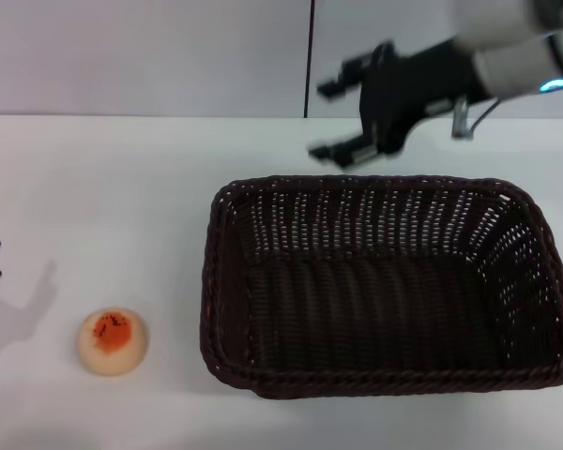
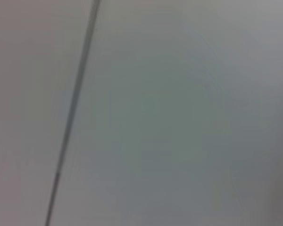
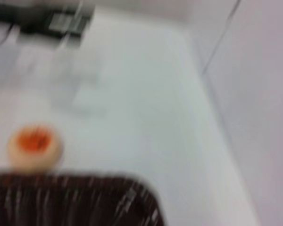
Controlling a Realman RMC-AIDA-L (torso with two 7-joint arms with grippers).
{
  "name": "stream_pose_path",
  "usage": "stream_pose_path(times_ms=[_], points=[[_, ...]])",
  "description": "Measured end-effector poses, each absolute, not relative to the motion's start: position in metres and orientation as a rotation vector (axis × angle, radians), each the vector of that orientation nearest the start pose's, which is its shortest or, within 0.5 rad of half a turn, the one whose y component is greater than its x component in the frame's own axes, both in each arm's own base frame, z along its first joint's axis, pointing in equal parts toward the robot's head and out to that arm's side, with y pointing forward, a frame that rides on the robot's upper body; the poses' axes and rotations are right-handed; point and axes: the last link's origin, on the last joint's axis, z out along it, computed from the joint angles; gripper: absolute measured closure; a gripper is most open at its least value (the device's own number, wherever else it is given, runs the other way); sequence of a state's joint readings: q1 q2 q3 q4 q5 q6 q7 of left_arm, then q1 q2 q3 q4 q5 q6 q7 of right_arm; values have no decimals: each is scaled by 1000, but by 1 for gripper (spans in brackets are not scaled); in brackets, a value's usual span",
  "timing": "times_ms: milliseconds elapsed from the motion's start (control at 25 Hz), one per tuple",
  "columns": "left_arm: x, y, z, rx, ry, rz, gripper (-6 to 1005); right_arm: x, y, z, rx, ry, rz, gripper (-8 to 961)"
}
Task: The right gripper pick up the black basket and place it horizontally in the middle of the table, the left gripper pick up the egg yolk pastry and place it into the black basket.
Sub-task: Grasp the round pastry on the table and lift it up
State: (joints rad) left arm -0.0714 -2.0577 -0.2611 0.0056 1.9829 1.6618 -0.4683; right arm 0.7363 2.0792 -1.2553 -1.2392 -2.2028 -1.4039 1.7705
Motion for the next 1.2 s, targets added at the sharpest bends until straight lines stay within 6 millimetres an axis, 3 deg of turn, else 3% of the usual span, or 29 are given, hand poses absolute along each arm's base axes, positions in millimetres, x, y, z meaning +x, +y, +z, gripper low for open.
stream_pose_path(times_ms=[40, 80, 120, 200, 240, 280, 320, 400, 440, 480, 520, 560, 640, 680, 840, 1200], points=[[-381, 167, 13, -1680, -620, -881, 177, 102, 382, 16, -2790, -80, 223, 263], [-381, 167, 13, -1680, -620, -881, 177, 102, 382, 16, -2790, -80, 223, 233], [-382, 166, 14, -1715, -623, -878, 177, 108, 374, 33, -2691, -15, 409, 203], [-384, 165, 15, -1786, -641, -871, 177, 112, 370, 41, -2629, 10, 503, 203], [-386, 166, 16, -1879, -660, -856, 177, 127, 360, 55, -2494, 59, 698, 203], [-386, 166, 16, -1879, -660, -856, 178, 127, 360, 55, -2494, 59, 698, 203], [-387, 166, 17, -1927, -674, -846, 178, 148, 347, 65, -2372, 97, 863, 203], [-388, 167, 18, -2014, -694, -819, 178, 157, 340, 70, -2309, 99, 945, 203], [-389, 168, 18, -2061, -699, -790, 178, 181, 324, 76, -2192, 120, 1057, 203], [-389, 168, 18, -2061, -699, -790, 178, 181, 324, 76, -2192, 120, 1057, 203], [-390, 168, 17, -2077, -702, -772, 178, 199, 310, 78, -2089, 143, 1135, 203], [-392, 169, 15, -2095, -707, -750, 179, 199, 310, 78, -2089, 143, 1135, 203], [-392, 170, 7, -2165, -709, -707, 179, 224, 295, 75, -1955, 207, 1217, 203], [-392, 170, 7, -2165, -709, -707, 179, 224, 295, 75, -1955, 207, 1217, 203], [-388, 174, -4, -2275, -699, -675, 180, 259, 280, 82, -1746, 357, 1348, 203], [-384, 168, -15, -2392, -689, -655, 181, 280, 269, 81, -1678, 420, 1381, 203]])
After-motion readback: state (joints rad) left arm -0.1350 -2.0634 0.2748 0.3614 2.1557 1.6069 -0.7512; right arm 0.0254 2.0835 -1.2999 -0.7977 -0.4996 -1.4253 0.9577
